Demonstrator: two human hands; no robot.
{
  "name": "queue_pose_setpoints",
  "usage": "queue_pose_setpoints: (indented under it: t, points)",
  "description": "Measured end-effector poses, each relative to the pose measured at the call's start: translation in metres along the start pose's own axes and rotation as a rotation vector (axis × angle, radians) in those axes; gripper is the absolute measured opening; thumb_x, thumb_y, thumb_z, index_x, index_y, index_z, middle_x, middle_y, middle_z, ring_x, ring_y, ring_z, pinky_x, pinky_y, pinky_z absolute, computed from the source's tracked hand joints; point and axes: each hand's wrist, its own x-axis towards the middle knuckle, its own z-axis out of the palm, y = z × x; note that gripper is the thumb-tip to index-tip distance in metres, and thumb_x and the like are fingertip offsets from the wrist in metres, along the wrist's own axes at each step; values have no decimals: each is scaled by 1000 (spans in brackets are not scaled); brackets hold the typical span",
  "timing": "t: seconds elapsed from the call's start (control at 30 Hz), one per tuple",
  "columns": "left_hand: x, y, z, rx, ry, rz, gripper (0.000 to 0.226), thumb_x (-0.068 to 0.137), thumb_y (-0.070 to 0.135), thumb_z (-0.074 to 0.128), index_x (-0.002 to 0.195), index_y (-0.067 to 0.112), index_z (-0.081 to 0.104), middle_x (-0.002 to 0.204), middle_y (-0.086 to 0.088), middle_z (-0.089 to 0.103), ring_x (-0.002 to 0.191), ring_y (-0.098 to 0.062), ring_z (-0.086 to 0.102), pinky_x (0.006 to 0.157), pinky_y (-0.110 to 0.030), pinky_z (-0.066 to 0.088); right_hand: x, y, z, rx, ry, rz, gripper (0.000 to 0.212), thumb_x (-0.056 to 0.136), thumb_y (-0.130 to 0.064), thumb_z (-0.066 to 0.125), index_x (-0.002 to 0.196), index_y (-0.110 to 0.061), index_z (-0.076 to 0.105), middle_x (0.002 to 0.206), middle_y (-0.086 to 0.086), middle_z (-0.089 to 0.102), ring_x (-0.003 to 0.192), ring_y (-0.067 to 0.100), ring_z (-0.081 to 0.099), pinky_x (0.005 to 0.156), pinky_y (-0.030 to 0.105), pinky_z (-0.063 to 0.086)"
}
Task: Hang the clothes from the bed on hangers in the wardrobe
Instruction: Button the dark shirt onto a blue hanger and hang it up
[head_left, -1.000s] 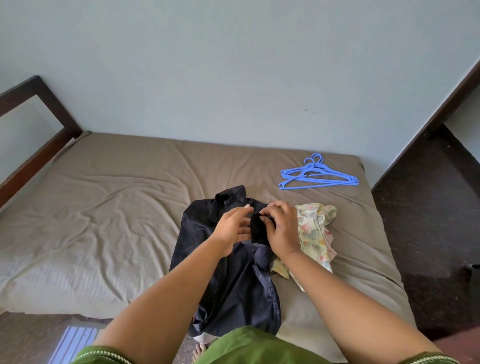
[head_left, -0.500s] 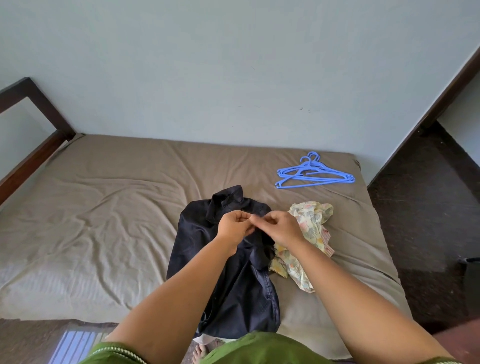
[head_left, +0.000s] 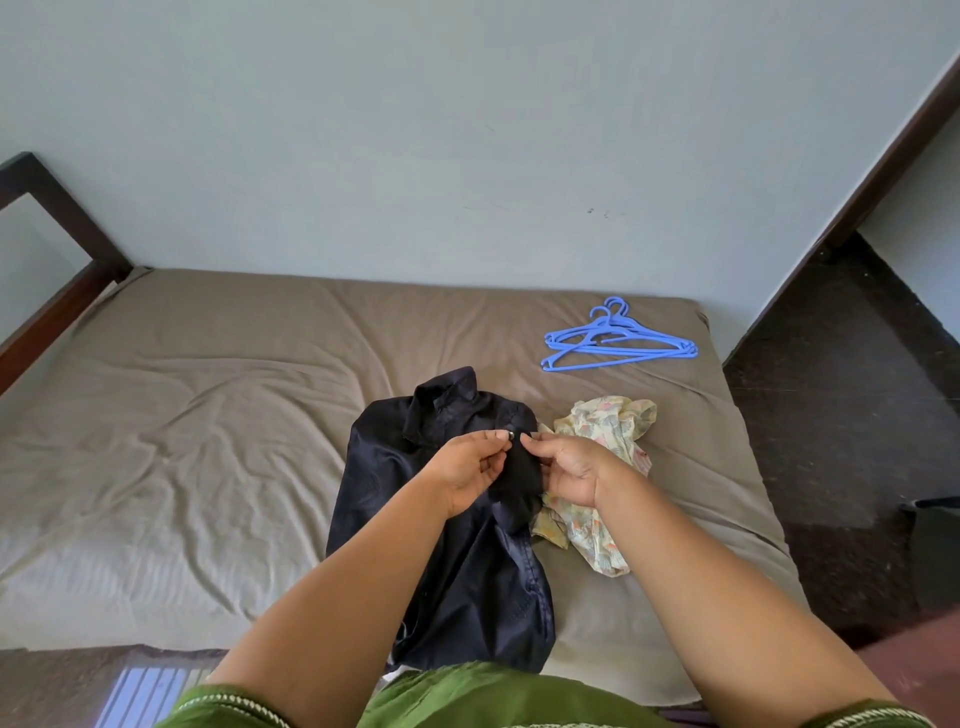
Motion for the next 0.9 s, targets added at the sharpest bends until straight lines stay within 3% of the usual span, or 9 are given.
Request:
queue_pose_setpoints:
  t: [0.07, 0.2, 0.27, 0.37, 0.43, 0.53, 0.73, 0.83, 0.9]
  points:
    - [-3, -4, 1, 268, 3, 110, 10, 92, 11, 64, 101, 14, 62, 93, -3, 60, 82, -10, 58, 75, -20, 51, 1, 0, -3, -74, 54, -56, 6, 93, -7, 59, 94, -5, 65, 83, 11, 71, 73, 20, 69, 61, 29, 57]
    - [-9, -14, 4, 800, -52, 258, 82, 69, 23, 87, 136, 24, 40, 122, 9, 54, 111, -10, 55, 92, -25, 47, 1, 0, 3, -140, 135, -159, 12, 95, -5, 57, 101, -3, 67, 92, 13, 67, 73, 19, 65, 59, 22, 55]
    - [-4, -19, 2, 986, 79, 357, 70, 76, 16, 78, 136, 19, 42, 123, 2, 58, 111, -15, 56, 93, -29, 47, -3, -2, 5, -370, 94, -222, 24, 94, 1, 49, 106, -5, 70, 92, 6, 67, 69, 9, 62, 60, 18, 50]
    - [-5, -12, 3, 816, 198, 265, 44, 87, 4, 56, 127, 20, 50, 116, -7, 62, 105, -24, 59, 93, -43, 52, -3, -9, -3, -1181, 184, -524, 37, 82, -6, 61, 113, -24, 68, 102, -10, 55, 90, 0, 49, 87, 21, 42]
    - [-7, -7, 2, 700, 155, 209, 39, 87, -1, 52, 118, 23, 52, 111, -9, 62, 104, -28, 60, 93, -47, 52, -3, -8, -7, -1424, 173, -577, 45, 78, -21, 71, 120, -32, 60, 115, -8, 49, 106, 9, 36, 98, 27, 35]
    - [-11, -1, -1, 628, 72, 157, 40, 84, -4, 48, 111, 25, 58, 110, -17, 65, 105, -35, 61, 94, -51, 51, -4, -7, -7, -1299, 252, -640, 29, 81, -30, 74, 108, -30, 64, 106, -11, 58, 112, 17, 41, 96, 33, 37]
    - [-16, -8, -4, 620, 126, 250, 13, 90, 20, 61, 98, 31, 62, 111, -9, 65, 103, -26, 62, 94, -47, 52, -7, -7, -3, -1546, 301, -767, 21, 89, -45, 62, 95, -27, 71, 94, -13, 66, 95, 13, 39, 81, 34, 32]
    - [-18, -8, -8, 680, 26, 323, 50, 62, 39, 87, 103, 33, 59, 110, -1, 63, 101, -20, 63, 84, -42, 58, -6, -9, -3, -1526, 348, -725, 36, 95, -46, 53, 89, -14, 69, 80, -2, 62, 92, 18, 50, 74, 33, 35]
    - [-19, -6, -8, 838, 14, 397, 57, 60, 34, 90, 107, 31, 58, 108, 4, 62, 100, -15, 61, 83, -38, 57, -7, -11, -5, -1449, 340, -735, 39, 93, -47, 55, 84, -10, 64, 71, -1, 56, 82, 24, 58, 63, 31, 34]
